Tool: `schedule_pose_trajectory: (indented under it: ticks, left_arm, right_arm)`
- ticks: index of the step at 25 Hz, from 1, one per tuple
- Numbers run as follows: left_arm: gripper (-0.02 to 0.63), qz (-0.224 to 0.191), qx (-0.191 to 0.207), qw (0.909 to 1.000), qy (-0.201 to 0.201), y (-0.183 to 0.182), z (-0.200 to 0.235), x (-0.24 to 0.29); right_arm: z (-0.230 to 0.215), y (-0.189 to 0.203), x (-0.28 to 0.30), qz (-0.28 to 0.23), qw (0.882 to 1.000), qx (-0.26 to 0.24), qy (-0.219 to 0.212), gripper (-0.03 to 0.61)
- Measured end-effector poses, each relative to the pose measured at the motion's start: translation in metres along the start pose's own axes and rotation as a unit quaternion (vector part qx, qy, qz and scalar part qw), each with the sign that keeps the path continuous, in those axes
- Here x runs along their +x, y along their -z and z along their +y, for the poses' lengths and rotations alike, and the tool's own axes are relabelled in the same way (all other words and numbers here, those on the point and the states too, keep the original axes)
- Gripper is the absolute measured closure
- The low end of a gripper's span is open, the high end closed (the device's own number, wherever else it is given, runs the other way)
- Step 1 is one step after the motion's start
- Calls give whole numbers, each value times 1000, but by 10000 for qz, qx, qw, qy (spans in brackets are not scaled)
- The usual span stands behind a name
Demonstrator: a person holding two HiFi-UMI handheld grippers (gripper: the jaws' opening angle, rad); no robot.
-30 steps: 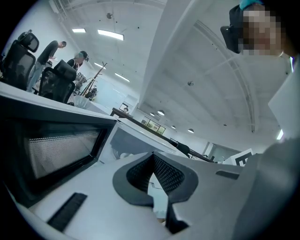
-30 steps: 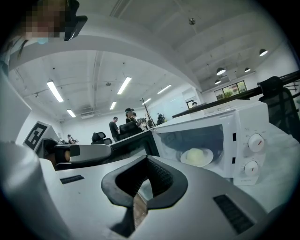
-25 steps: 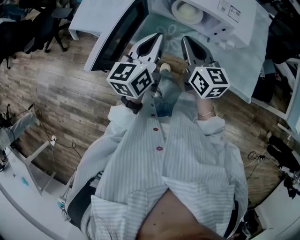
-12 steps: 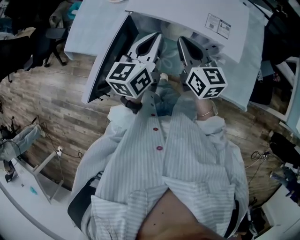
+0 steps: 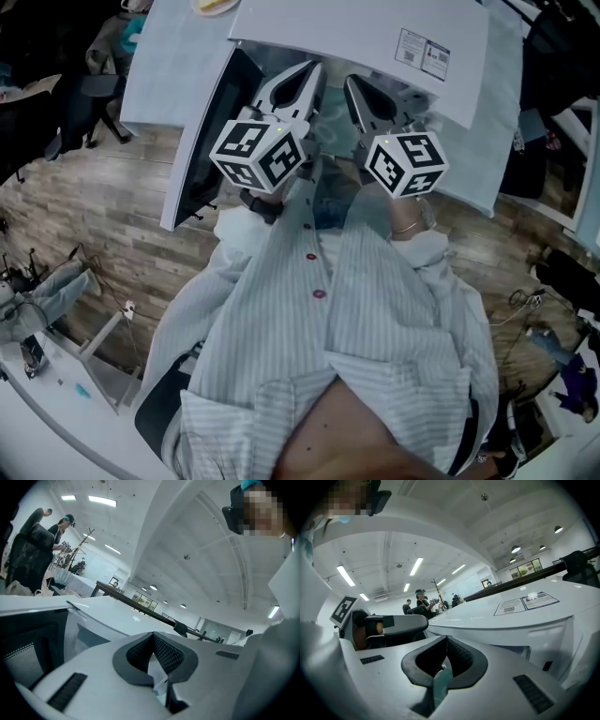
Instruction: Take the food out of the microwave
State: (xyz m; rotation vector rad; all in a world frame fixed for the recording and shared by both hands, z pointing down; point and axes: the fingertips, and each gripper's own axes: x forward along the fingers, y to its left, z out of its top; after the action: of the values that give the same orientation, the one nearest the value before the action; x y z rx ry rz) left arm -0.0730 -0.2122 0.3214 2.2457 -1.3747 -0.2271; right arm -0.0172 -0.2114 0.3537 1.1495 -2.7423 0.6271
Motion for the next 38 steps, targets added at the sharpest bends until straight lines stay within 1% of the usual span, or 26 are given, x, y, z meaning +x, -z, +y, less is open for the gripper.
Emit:
schedule_pose_trajectory:
  ticks: [11, 16, 25, 30, 38]
  left_arm:
    - [606, 311, 27, 9986, 425, 2, -6, 21]
    - [606, 397, 4, 9979, 512, 7, -7, 24]
    - [606, 543, -79, 9974, 475, 20, 1, 22]
    - [606, 674, -169, 9968, 384, 31, 11, 21]
    - [606, 935, -283, 9949, 259, 53, 25, 25]
  right_arm:
    - [-14, -7, -4, -135, 9989, 156, 418, 546]
    - [-19, -1, -6, -103, 9984, 204, 520, 546]
    - [-25, 8, -6, -80, 9972, 350, 649, 546]
    - [-31, 21, -5, 8, 9959, 514, 741, 546]
    - [-42, 40, 0, 179, 9943, 632, 843, 546]
